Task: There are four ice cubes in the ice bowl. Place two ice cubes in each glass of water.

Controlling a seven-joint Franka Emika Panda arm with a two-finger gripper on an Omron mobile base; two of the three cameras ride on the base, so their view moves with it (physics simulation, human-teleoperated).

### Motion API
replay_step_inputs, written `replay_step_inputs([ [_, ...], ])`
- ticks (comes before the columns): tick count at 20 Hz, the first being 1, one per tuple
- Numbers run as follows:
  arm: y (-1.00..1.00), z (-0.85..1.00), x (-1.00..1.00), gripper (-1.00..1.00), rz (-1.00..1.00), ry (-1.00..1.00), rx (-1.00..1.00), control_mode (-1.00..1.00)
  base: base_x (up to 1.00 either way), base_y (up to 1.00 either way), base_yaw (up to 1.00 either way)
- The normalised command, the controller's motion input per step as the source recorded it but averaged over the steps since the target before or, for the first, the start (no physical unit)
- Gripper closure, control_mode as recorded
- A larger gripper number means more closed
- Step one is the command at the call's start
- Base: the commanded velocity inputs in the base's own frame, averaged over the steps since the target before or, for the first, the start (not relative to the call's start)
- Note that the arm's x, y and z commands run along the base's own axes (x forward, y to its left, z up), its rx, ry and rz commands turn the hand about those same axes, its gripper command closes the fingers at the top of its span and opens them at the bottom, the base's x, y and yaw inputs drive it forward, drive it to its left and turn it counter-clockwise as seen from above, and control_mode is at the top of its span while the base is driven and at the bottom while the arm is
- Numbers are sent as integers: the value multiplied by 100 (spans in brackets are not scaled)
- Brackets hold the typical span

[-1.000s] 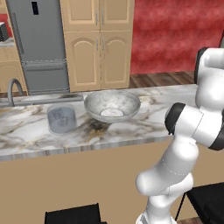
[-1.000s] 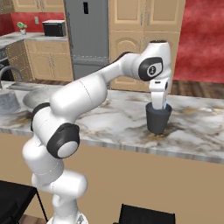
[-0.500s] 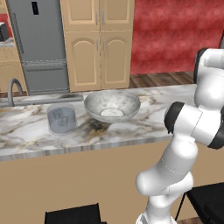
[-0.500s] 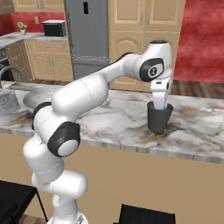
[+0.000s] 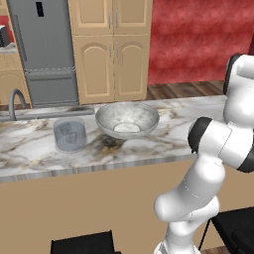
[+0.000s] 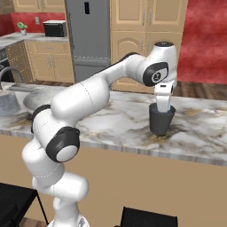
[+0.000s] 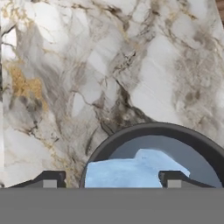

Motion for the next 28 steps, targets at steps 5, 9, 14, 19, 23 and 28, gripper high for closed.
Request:
replay_step_inputs([
  [5,0,0,0,-100,2,-10,1,-100,0,0,0],
  [9,0,0,0,-100,1,-11,1,-100,0,0,0],
  [14,0,0,-1,-100,1,-12,2,-100,0,0,0],
  [19,0,0,-6,-100,1,-15,3,-100,0,0,0],
  [23,-2,4,-16,-100,1,-16,4,-100,0,0,0],
  [28,-1,20,-18,-100,4,-12,2,-100,0,0,0],
])
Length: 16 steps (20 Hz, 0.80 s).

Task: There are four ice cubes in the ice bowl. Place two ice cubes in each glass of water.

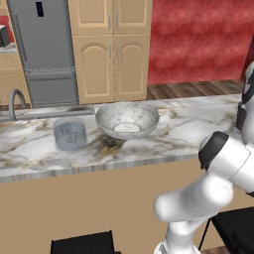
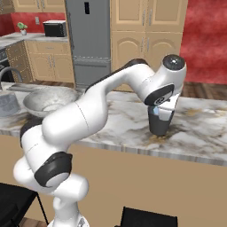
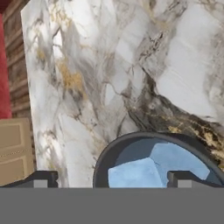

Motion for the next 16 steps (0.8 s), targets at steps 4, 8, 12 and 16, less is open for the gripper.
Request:
replay_step_inputs([
  [4,0,34,-1,-100,6,-8,1,-100,0,0,0],
  [8,1,68,0,-100,10,-1,0,-100,0,0,0],
  [12,13,54,-2,-100,12,20,-9,-100,0,0,0],
  [16,23,26,-25,-100,18,50,-35,-100,0,0,0],
])
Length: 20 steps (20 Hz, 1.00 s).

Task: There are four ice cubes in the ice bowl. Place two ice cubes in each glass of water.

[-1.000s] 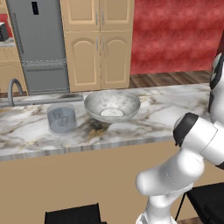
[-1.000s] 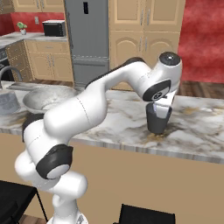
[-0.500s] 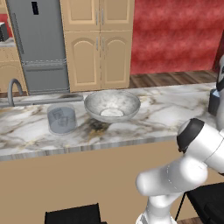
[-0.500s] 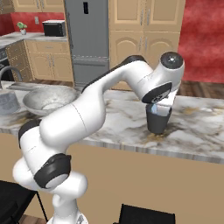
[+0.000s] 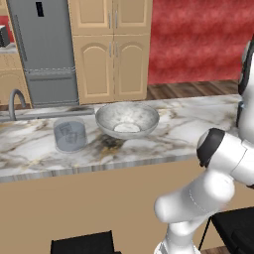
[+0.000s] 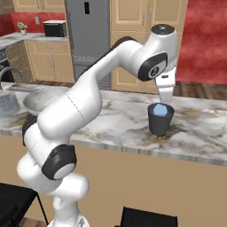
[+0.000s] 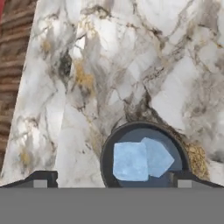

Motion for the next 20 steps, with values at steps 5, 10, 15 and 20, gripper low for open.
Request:
replay_step_inputs([
  [5,12,0,-74,-100,25,49,-40,-100,0,0,0],
  [10,10,-21,-100,-100,24,-1,-9,-100,0,0,0],
  [15,12,-54,-100,-100,25,-15,0,-100,0,0,0],
  [20,40,-54,-79,-100,26,-15,0,-100,0,0,0],
])
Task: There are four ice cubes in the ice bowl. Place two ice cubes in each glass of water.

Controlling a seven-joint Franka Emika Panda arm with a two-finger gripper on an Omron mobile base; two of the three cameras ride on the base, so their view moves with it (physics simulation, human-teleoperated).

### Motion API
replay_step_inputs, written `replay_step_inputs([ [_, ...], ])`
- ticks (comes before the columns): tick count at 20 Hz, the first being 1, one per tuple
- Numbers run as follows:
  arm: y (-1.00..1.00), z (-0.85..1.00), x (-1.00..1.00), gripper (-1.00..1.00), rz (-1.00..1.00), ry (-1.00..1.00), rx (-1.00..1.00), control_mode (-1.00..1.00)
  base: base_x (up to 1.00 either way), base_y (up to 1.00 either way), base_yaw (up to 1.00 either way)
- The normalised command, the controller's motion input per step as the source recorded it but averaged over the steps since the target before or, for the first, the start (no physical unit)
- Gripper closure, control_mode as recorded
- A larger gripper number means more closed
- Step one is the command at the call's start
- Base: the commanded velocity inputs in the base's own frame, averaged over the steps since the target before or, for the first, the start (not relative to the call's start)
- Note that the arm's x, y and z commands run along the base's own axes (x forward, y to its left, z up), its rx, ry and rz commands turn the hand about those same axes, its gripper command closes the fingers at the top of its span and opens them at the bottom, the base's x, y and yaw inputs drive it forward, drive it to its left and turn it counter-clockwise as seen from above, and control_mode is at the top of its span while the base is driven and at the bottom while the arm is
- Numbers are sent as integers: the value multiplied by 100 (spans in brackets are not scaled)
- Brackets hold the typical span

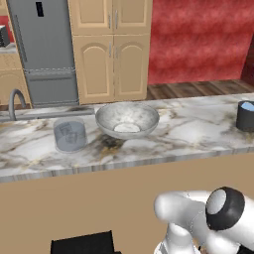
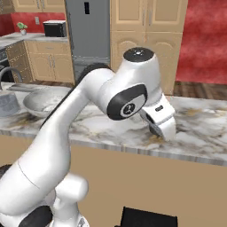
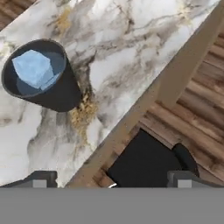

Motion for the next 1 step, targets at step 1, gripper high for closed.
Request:
replay_step_inputs([
  [1,46,-50,-20,-100,24,-13,-1,-100,0,0,0],
])
